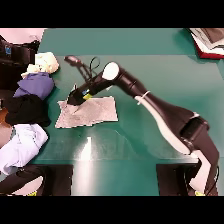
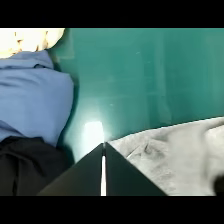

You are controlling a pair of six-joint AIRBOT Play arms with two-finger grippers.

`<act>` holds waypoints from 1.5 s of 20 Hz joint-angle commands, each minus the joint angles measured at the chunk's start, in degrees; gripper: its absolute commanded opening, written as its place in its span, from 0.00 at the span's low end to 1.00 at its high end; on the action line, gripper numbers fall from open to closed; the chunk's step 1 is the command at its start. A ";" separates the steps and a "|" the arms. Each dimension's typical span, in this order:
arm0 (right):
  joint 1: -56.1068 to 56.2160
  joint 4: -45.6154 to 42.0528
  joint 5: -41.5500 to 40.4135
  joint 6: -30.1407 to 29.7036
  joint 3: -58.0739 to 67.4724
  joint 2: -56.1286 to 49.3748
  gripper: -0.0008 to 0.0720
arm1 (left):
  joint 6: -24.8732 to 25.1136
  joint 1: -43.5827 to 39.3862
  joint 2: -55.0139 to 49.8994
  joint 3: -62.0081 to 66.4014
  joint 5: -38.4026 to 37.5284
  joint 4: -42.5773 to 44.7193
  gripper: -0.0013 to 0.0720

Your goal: Fold the shirts.

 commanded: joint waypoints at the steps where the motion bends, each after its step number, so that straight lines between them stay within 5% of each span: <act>1: 2.86 3.72 -3.91 -0.31 0.61 -5.33 0.85 | -0.20 0.11 0.28 0.04 -0.61 0.39 0.05; 2: 2.82 5.46 -2.58 -0.31 0.61 -5.42 0.96 | -0.20 0.11 0.28 0.04 -0.59 0.42 0.05; 3: 1.92 5.88 0.33 -0.31 0.61 -4.70 0.94 | -0.17 0.11 0.28 0.04 -0.61 0.44 0.05; 5: -1.77 2.32 8.15 -0.31 0.13 -2.01 0.73 | -0.15 0.11 0.28 0.04 -0.76 0.44 0.05; 9: -13.64 -5.16 17.33 -0.26 -11.54 7.74 0.73 | -0.15 0.11 0.28 0.04 -0.81 0.37 0.05; 15: -30.53 -4.35 7.19 3.96 -40.19 19.28 0.75 | -0.17 0.11 0.22 -1.11 0.20 -2.01 0.05; 17: -32.20 1.22 6.69 2.86 -45.05 17.90 0.98 | -0.17 0.11 0.22 -1.95 0.92 -3.48 0.05; 30: -19.08 15.41 -8.48 -1.36 -46.88 11.39 0.92 | -0.17 0.11 0.22 -3.04 0.85 -4.98 0.05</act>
